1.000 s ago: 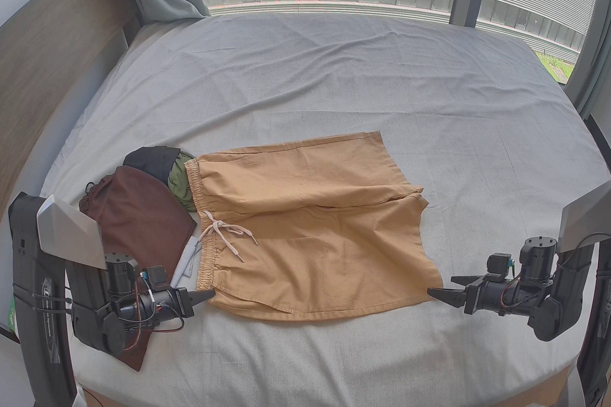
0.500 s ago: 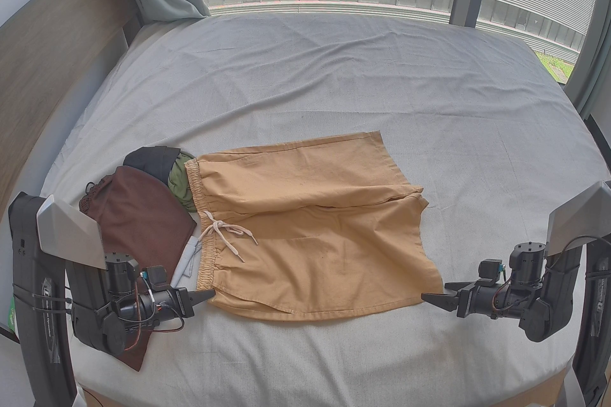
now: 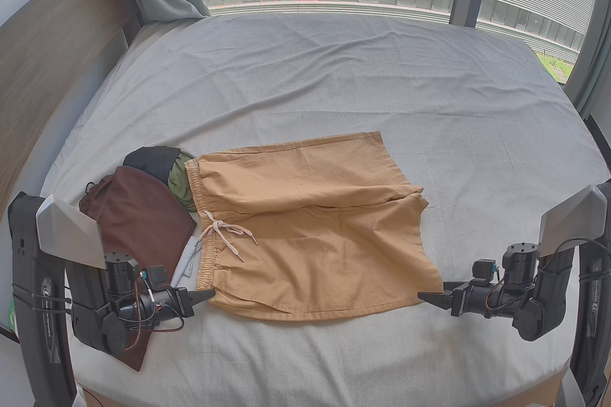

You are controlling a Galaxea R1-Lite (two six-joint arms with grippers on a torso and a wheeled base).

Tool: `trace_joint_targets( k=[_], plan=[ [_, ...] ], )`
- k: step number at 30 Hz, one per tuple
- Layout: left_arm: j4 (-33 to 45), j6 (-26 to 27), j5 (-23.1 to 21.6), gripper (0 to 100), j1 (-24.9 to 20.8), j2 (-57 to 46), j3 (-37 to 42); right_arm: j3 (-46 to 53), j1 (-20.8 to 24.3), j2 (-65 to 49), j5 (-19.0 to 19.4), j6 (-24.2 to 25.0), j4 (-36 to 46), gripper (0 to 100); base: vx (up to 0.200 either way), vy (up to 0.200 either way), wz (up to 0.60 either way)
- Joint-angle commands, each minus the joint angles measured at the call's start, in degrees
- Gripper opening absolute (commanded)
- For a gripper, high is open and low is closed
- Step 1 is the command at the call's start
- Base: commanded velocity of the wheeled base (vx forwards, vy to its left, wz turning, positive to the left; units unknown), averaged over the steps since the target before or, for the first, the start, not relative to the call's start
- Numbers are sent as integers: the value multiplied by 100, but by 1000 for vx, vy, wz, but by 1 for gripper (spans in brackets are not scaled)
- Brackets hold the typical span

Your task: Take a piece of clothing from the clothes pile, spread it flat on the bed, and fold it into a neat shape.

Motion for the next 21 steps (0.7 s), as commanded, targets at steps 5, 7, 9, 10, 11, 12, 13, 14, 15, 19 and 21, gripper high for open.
trace_joint_targets(
  k=[5, 7, 9, 10, 11, 12, 13, 14, 15, 19, 21],
  plan=[
    [-1, -2, 0, 0, 0, -1, -6, -46, -15, 36, -28, -7, -1, 0, 0, 0, 0],
    [-1, -2, 0, 0, 0, 7, -6, -37, -15, 36, -37, -16, -1, 0, 0, 0, 0],
    [-1, -2, 0, 0, 0, 7, -6, -20, -15, 36, -37, -16, -1, 0, 0, 0, 0],
    [-1, -2, 0, 0, 0, 7, 2, -11, -15, 36, -37, -16, -1, 0, 0, 0, 0],
    [-1, -2, 0, 0, 0, 7, -6, -11, -15, 36, -37, -16, -1, 0, 0, 0, 0],
    [-1, -28, -9, 0, 0, -10, 20, 15, -23, 27, -45, -16, -1, 0, 0, 0, 0],
    [-1, -28, -35, 0, 0, -19, 38, 24, -23, 27, -45, -7, -1, 0, 0, 0, 0],
    [-1, -19, -53, 0, 8, -45, 82, 51, -50, 27, -54, 11, -1, 0, 0, 0, 0],
    [-1, -19, -53, 0, 8, -72, 108, 59, -59, 27, -54, 11, -1, 0, 0, 0, 0],
    [-1, -37, -299, 0, 61, -309, 266, 191, -76, -26, -54, 20, 8, 0, 0, 0, 0],
    [-1, -19, -615, 0, 175, -494, 521, 323, -85, -43, -54, 2, 8, 0, 0, 0, 0]
  ],
)
